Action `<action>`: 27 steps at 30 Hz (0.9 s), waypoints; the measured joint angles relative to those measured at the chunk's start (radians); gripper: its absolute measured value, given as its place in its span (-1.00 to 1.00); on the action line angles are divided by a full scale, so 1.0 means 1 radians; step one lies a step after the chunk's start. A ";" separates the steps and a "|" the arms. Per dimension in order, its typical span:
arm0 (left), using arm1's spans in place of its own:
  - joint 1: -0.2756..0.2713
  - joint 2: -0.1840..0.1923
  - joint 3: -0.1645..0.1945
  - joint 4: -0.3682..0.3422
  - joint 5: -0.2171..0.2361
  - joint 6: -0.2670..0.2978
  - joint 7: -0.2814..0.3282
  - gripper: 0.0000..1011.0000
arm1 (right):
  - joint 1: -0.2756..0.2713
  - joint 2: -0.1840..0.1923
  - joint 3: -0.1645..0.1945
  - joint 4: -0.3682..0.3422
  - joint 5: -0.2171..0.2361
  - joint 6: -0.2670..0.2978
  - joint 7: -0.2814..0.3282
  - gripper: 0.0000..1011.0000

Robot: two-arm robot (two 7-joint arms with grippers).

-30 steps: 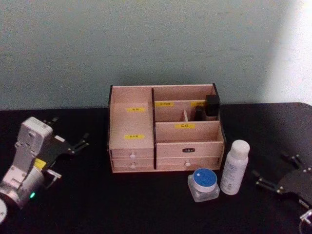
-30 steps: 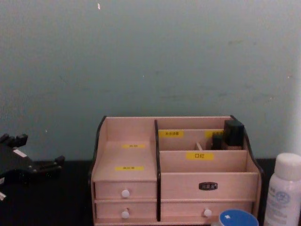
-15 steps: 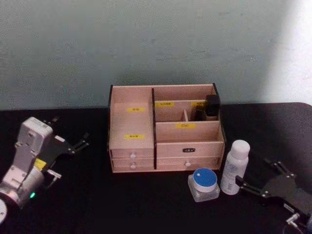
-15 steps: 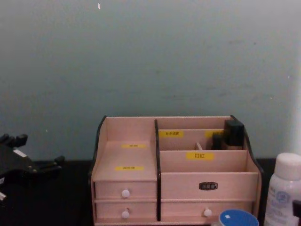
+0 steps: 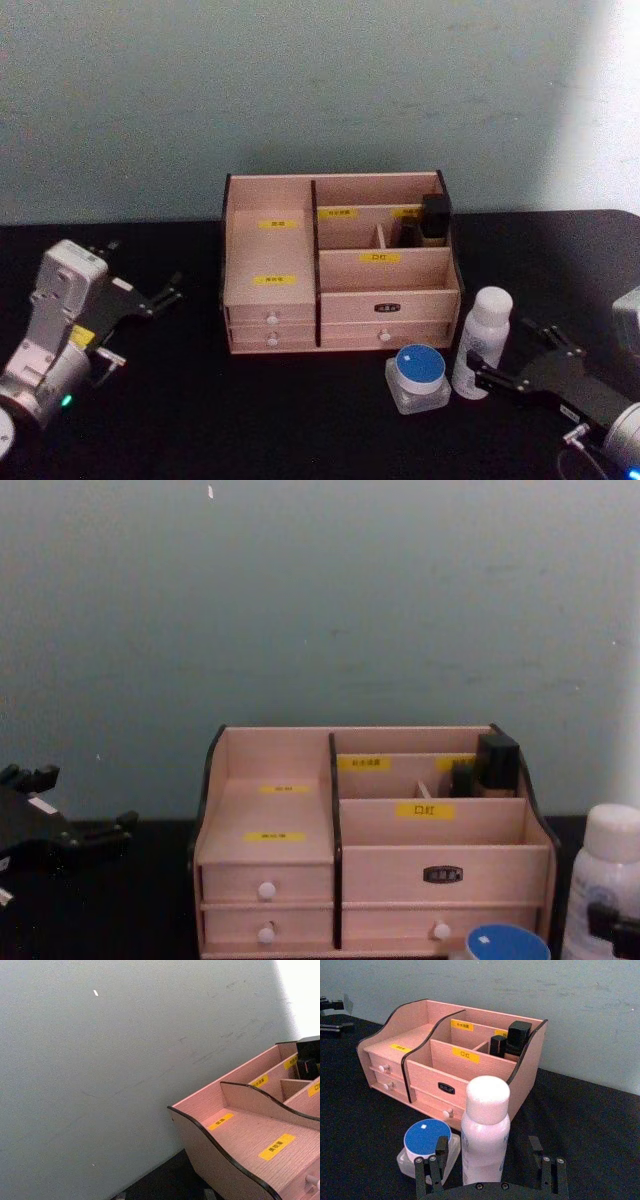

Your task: Pick up the facial cleanser and watermelon frost from the table and place them into the tiered storage box.

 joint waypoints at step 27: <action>0.000 0.000 0.000 0.000 0.000 0.000 0.000 0.98 | 0.049 -0.060 0.009 0.049 -0.050 0.011 0.043 0.98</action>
